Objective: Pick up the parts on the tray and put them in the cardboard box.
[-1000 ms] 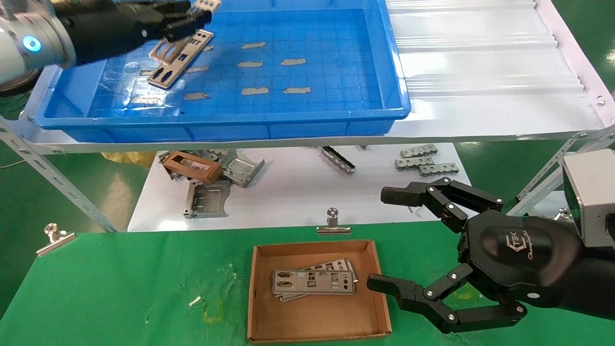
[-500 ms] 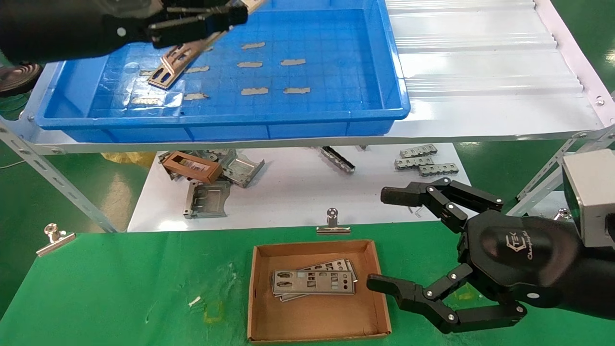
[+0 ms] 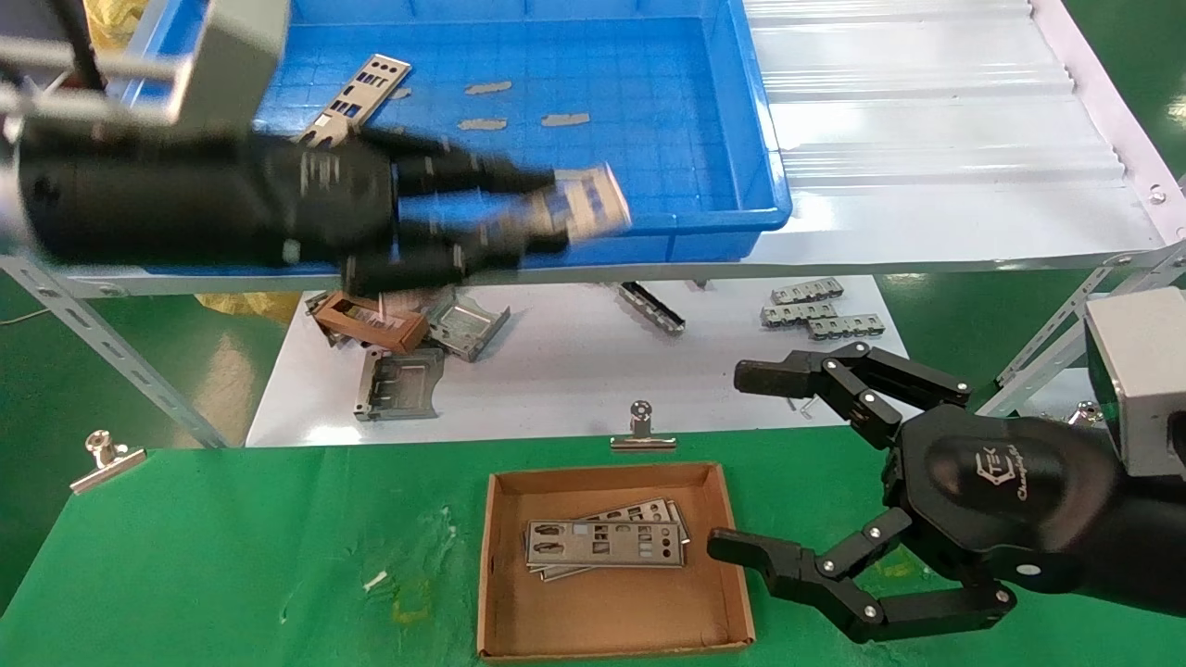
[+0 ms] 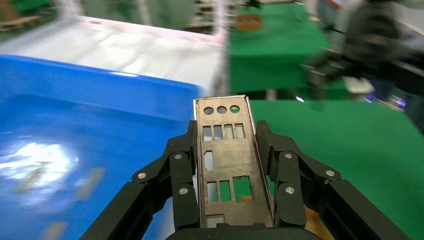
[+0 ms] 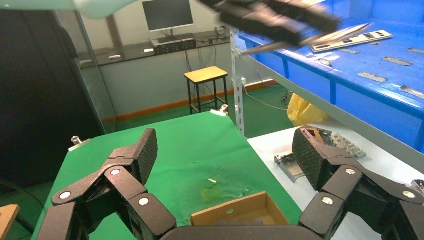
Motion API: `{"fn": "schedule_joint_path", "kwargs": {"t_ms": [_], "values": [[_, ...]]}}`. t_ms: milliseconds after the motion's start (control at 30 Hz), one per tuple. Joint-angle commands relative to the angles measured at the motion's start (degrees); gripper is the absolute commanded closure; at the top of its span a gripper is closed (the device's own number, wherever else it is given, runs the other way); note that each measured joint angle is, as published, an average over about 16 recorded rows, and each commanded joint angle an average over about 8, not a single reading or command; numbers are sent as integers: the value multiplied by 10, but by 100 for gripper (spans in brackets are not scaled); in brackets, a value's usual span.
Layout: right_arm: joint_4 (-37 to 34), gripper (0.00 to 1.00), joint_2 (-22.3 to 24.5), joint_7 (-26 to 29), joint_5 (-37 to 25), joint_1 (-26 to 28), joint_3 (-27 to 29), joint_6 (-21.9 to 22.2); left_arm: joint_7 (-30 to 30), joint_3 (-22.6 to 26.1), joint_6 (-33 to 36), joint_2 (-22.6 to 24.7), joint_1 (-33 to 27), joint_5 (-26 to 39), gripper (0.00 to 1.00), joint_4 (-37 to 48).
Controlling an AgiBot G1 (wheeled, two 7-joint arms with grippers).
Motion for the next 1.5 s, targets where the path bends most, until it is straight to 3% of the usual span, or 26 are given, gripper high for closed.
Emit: {"fn": "schedule_joint_path", "kwargs": {"t_ms": [33,133,267,500,800,833,867,1067,1100,1500], "values": [[0,0,0,0,0,0,0,0,-18,26,0,-23,29,-34,100,-74],[0,0,0,0,0,0,0,0,2,70,-7,-37,59,-49,100,-123],[0,0,0,0,0,0,0,0,62,110,-36,-24,87,-23,100,-121],[0,0,0,0,0,0,0,0,183,136,-141,49,148,39,100,-57],[0,0,0,0,0,0,0,0,243,148,-197,135,181,58,99,51],[0,0,0,0,0,0,0,0,248,149,-197,142,180,59,95,63],[0,0,0,0,0,0,0,0,253,150,-197,149,180,60,85,74],[0,0,0,0,0,0,0,0,284,153,-194,178,171,65,11,131],[0,0,0,0,0,0,0,0,290,154,-193,181,169,67,2,139],[0,0,0,0,0,0,0,0,341,154,-175,197,153,67,0,202]]}}
